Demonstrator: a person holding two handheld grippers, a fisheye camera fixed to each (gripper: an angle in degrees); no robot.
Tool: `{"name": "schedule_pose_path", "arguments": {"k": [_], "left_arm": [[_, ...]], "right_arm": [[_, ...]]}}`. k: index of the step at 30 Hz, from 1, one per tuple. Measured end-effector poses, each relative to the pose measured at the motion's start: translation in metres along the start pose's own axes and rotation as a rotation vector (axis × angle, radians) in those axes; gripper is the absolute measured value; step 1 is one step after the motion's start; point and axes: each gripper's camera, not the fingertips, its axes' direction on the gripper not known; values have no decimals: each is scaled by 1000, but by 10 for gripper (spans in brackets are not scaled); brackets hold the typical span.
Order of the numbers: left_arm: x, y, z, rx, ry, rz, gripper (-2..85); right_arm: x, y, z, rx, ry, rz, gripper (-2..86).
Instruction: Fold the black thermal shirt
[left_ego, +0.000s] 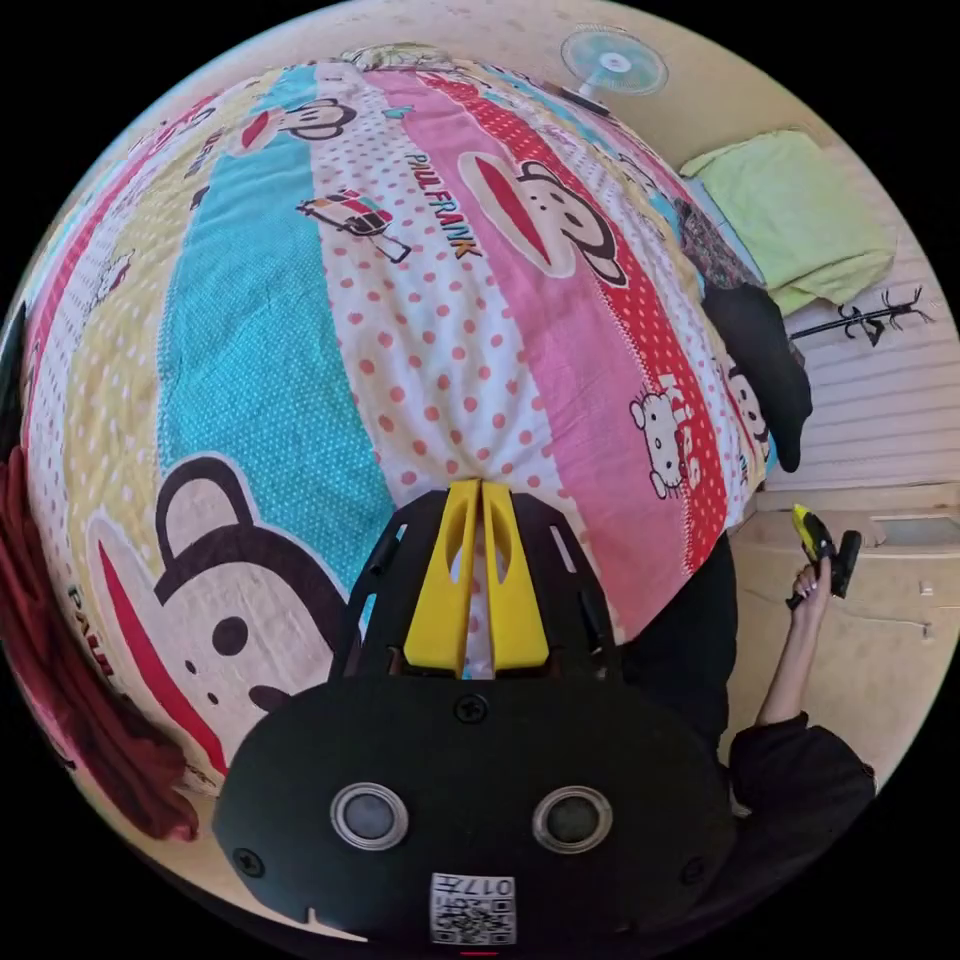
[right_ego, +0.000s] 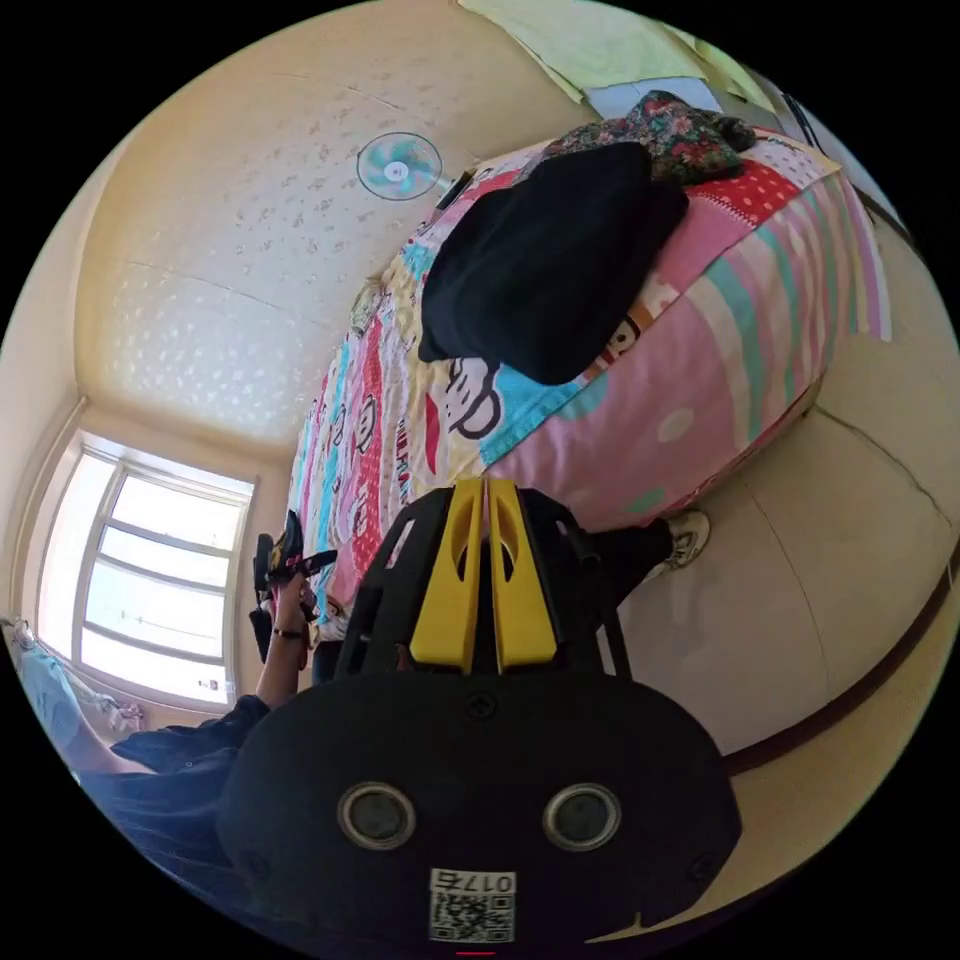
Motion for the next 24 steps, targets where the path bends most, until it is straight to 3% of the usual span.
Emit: {"name": "schedule_pose_path", "arguments": {"k": [6, 10, 13, 17, 21, 24], "left_arm": [[29, 3, 9, -34, -123, 50, -10], [48, 19, 14, 27, -229, 50, -10], [54, 45, 17, 144, -263, 46, -10], [46, 81, 12, 267, -194, -19, -10], [37, 103, 7, 277, -130, -40, -10], [28, 109, 7, 261, -100, -17, -10]], "right_arm": [[78, -67, -34, 49, -140, 50, 64], [127, -84, -25, 66, -446, 108, 72], [137, -87, -15, 11, -359, 138, 48], [143, -83, -39, 99, -314, 145, 55], [156, -88, -63, 113, -121, 165, 101], [164, -93, -59, 100, -208, 100, 97]]}}
